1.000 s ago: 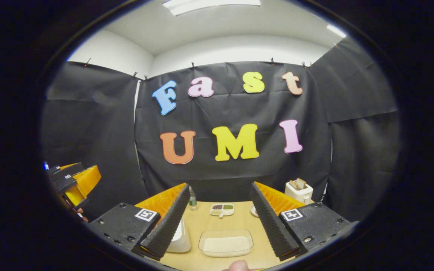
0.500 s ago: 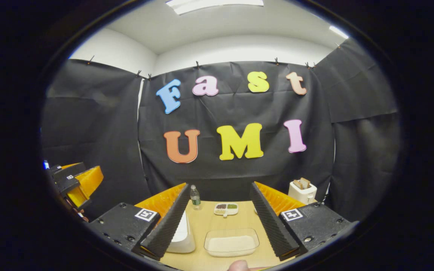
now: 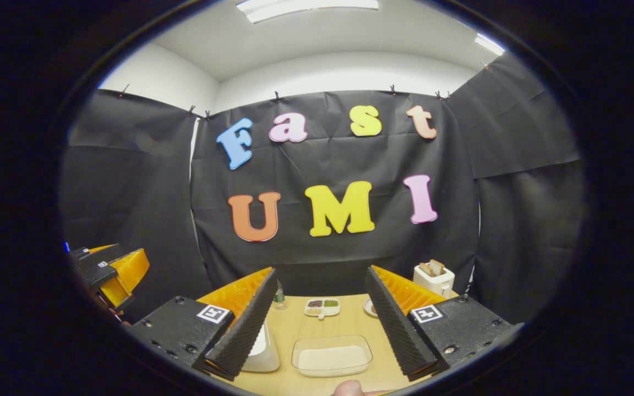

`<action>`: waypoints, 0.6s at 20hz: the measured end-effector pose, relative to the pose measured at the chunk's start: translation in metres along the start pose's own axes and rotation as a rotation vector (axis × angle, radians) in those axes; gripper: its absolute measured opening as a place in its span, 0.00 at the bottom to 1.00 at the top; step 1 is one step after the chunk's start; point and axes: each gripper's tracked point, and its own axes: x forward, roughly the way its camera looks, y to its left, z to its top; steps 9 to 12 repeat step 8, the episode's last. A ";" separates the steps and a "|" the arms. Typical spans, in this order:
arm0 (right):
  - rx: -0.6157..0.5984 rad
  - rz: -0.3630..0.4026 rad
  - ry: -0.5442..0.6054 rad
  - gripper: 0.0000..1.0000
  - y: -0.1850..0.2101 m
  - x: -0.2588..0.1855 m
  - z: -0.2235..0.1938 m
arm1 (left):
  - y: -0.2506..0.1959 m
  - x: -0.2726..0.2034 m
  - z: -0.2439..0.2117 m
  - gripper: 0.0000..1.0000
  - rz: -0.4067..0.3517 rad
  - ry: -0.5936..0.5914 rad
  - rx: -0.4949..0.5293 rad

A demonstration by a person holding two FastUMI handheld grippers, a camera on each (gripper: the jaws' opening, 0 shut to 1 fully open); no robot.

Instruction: Close the left gripper, press the button to open the rice cooker; take a wooden spoon from the chopstick holder with the right hand, scoop a spoonful of rice and pour it into the rice cooker, then put the wooden spoon back into the chopstick holder.

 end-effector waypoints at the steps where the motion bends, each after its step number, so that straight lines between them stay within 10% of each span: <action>1: 0.001 -0.002 0.000 1.00 -0.002 0.000 0.000 | -0.002 -0.002 0.000 0.93 -0.003 -0.001 -0.003; 12: 0.007 -0.005 -0.010 1.00 -0.010 0.000 0.007 | -0.021 -0.002 -0.002 0.93 -0.039 0.000 0.001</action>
